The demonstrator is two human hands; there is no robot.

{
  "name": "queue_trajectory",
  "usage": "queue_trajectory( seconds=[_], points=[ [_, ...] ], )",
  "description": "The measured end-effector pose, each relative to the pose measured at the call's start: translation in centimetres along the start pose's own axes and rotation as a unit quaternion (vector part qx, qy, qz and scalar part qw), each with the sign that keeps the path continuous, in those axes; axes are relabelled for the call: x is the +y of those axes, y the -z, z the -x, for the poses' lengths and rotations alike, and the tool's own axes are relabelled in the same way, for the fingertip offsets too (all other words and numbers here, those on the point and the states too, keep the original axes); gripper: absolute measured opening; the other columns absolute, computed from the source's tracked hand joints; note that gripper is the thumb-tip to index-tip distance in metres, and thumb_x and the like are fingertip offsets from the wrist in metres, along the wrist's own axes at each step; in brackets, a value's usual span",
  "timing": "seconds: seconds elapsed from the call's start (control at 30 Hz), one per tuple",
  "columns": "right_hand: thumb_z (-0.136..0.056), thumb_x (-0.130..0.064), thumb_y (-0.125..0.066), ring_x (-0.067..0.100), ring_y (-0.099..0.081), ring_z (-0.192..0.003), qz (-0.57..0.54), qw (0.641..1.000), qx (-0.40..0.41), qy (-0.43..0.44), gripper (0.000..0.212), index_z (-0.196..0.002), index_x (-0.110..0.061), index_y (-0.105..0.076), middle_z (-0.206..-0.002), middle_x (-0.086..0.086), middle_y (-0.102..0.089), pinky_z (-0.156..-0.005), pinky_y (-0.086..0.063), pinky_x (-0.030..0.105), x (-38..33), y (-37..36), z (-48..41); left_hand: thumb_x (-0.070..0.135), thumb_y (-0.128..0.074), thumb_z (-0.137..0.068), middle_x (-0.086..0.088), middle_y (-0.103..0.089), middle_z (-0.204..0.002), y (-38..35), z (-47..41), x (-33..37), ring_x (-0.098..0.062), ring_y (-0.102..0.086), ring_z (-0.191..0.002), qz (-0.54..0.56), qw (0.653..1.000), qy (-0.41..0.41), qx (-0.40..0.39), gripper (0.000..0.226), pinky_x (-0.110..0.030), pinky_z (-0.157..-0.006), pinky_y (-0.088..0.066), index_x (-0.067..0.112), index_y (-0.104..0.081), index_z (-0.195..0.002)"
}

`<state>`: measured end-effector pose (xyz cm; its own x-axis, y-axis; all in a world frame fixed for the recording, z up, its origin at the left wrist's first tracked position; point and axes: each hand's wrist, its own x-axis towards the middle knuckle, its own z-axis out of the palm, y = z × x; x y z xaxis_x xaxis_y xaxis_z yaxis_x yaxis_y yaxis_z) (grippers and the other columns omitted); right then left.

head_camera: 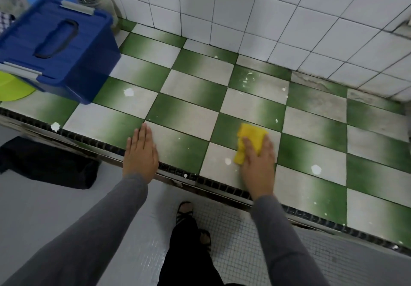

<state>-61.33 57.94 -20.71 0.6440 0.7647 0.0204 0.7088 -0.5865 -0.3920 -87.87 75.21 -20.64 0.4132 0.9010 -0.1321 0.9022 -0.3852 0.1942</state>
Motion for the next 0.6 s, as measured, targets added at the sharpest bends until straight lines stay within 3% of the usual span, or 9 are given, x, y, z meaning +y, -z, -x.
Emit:
queue_trajectory(
  seconds=[0.1, 0.2, 0.4, 0.5, 0.6],
  points=[
    [-0.101, -0.016, -0.052, 0.052, -0.014, -0.148, -0.008, 0.997, 0.028, -0.071, 0.047, -0.147, -0.025, -0.051, -0.163, 0.026, -0.014, -0.120, -0.017, 0.054, 4.4, 2.0, -2.8, 0.027, -0.016, -0.105, -0.009, -0.003, -0.166, -0.3, -0.1, 0.3, -0.026, -0.002, -0.153, 0.003, 1.000, 0.008, -0.007, 0.057, -0.043, -0.125, -0.002, 0.005, -0.007, -0.157],
    [-0.100, -0.015, -0.050, 0.058, -0.014, -0.145, -0.026, 0.996, 0.036, -0.081, 0.043, -0.142, -0.019, -0.057, -0.160, 0.032, -0.015, -0.119, -0.015, 0.058, 3.6, 1.3, -5.8, 0.039, -0.003, -0.098, -0.008, -0.003, -0.166, -0.1, -0.1, 1.1, -0.024, -0.002, -0.154, 0.012, 1.000, -0.024, -0.011, 0.068, -0.038, -0.123, 0.003, 0.006, -0.008, -0.157],
    [-0.102, -0.019, -0.047, 0.049, -0.007, -0.150, -0.043, 0.996, -0.038, 0.066, 0.045, -0.147, -0.028, -0.050, -0.166, 0.020, -0.007, -0.122, -0.018, 0.054, -6.0, -1.8, -5.9, 0.043, 0.007, -0.092, -0.006, -0.004, -0.166, -0.2, -0.3, 4.9, -0.024, -0.002, -0.154, 0.005, 0.995, -0.094, -0.022, 0.076, -0.034, -0.121, 0.006, 0.009, -0.011, -0.158],
    [-0.094, -0.016, -0.056, 0.052, -0.024, -0.145, -0.050, 0.988, -0.054, 0.137, 0.048, -0.140, -0.028, -0.057, -0.162, 0.023, -0.022, -0.114, -0.031, 0.057, -7.4, -2.5, -2.0, 0.038, -0.004, -0.097, -0.010, -0.020, -0.164, -0.5, -0.6, 6.1, -0.028, -0.016, -0.152, 0.003, 0.993, -0.114, -0.018, 0.070, -0.039, -0.122, -0.005, 0.007, -0.025, -0.156],
    [-0.088, -0.014, -0.061, 0.049, -0.032, -0.143, -0.038, 0.986, -0.057, 0.149, 0.056, -0.140, -0.033, -0.057, -0.161, 0.019, -0.029, -0.110, -0.037, 0.052, -4.2, -1.5, 0.7, 0.038, -0.004, -0.096, -0.009, -0.017, -0.164, -0.7, -1.0, 6.9, -0.027, -0.014, -0.152, 0.000, 0.992, -0.121, -0.021, 0.070, -0.038, -0.121, -0.002, 0.007, -0.024, -0.156]
  ],
)
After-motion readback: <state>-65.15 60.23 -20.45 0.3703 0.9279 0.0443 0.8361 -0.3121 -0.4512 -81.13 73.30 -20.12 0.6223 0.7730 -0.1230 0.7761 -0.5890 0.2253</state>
